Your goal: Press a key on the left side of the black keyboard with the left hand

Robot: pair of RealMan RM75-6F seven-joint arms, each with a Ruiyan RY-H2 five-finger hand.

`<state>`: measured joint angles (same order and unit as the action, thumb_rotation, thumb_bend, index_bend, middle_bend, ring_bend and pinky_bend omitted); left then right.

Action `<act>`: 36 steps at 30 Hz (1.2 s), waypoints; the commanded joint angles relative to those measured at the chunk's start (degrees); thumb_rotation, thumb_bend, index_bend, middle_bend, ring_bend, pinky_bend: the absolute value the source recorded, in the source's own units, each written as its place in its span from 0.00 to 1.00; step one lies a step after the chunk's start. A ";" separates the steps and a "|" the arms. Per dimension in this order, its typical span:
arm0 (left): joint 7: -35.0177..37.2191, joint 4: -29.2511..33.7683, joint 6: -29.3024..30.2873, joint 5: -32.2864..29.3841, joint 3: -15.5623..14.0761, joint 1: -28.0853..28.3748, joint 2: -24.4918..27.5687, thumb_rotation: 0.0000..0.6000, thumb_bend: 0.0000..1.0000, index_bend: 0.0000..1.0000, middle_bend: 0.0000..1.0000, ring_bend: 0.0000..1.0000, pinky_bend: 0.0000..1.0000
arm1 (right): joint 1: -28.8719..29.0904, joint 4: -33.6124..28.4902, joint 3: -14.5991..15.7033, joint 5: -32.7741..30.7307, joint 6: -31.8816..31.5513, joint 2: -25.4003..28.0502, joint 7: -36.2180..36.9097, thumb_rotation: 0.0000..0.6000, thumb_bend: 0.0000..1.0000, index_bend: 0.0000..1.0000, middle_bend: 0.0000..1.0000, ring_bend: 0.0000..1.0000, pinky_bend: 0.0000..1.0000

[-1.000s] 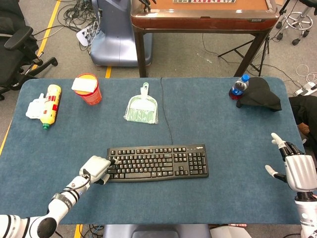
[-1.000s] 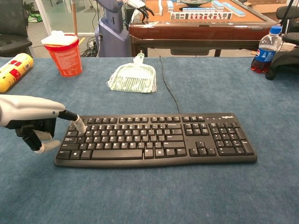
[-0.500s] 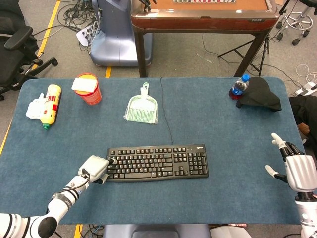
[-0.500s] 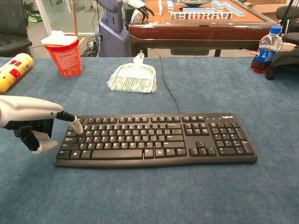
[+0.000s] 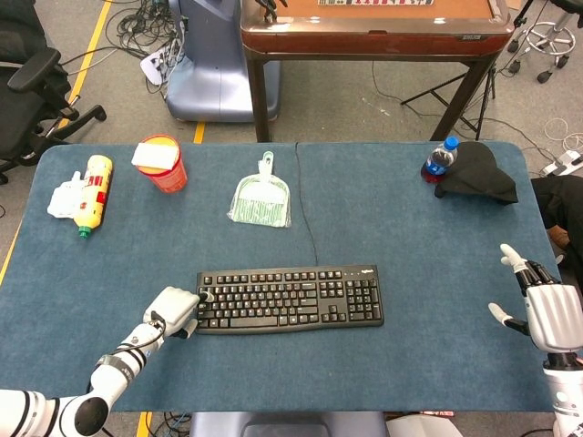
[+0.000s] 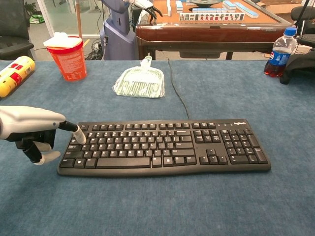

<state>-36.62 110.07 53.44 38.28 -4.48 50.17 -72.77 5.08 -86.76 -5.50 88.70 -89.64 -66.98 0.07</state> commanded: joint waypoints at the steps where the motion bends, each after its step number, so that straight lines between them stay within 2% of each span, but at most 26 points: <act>1: 0.29 0.42 0.40 0.44 0.12 -0.01 0.21 1.00 0.47 0.21 0.99 0.94 1.00 | 0.00 0.02 0.00 0.02 -0.01 -0.01 0.03 1.00 0.00 0.13 0.31 0.29 0.62; 10: 2.22 6.85 5.57 6.20 0.09 -2.53 4.99 1.00 0.47 0.21 0.99 0.93 1.00 | -0.06 -0.15 0.06 0.11 -0.10 0.05 -0.11 1.00 0.00 0.13 0.31 0.29 0.62; 12: 3.25 8.51 7.52 8.82 -0.57 -4.23 6.57 1.00 0.47 0.21 0.95 0.91 1.00 | -0.09 -0.22 0.08 0.19 -0.20 0.07 -0.20 1.00 0.00 0.13 0.31 0.29 0.62; 15: 4.23 9.86 11.70 13.08 -2.26 -7.67 8.70 1.00 0.47 0.20 0.79 0.81 1.00 | -0.17 -0.33 0.08 0.24 -0.36 0.12 -0.41 1.00 0.00 0.13 0.31 0.29 0.62; 16: 3.79 9.84 13.74 14.59 -2.88 -8.90 9.02 1.00 0.47 0.19 0.71 0.75 0.98 | -0.18 -0.36 0.07 0.21 -0.37 0.11 -0.52 1.00 0.00 0.13 0.31 0.29 0.62; 19: 2.06 8.81 21.32 19.43 -4.73 -13.57 8.83 1.00 0.47 0.18 0.52 0.57 0.87 | -0.20 -0.49 0.07 0.02 -0.23 0.09 -1.06 1.00 0.00 0.13 0.31 0.29 0.62; 23: 3.59 7.36 27.52 22.66 -5.73 -19.14 8.43 1.00 0.47 0.19 0.37 0.41 0.71 | -0.17 -0.79 0.01 -0.58 0.25 0.07 -2.30 1.00 0.00 0.17 0.33 0.29 0.57; 29: 7.57 3.68 32.41 28.02 -6.66 -25.16 8.58 1.00 0.47 0.28 0.35 0.35 0.55 | -0.09 -2.72 0.19 -3.36 2.96 0.90 -6.42 1.00 0.00 0.31 0.37 0.29 0.52; 36: 10.90 -0.03 37.71 31.91 -6.78 -32.00 8.52 1.00 0.47 0.31 0.35 0.34 0.50 | 0.27 -5.72 0.25 -6.66 6.22 2.41 -9.83 1.00 0.00 0.34 0.38 0.29 0.52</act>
<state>-26.52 110.93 90.09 69.27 -11.15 19.46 -64.30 5.28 -92.31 -5.27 82.17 -83.58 -64.72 -9.61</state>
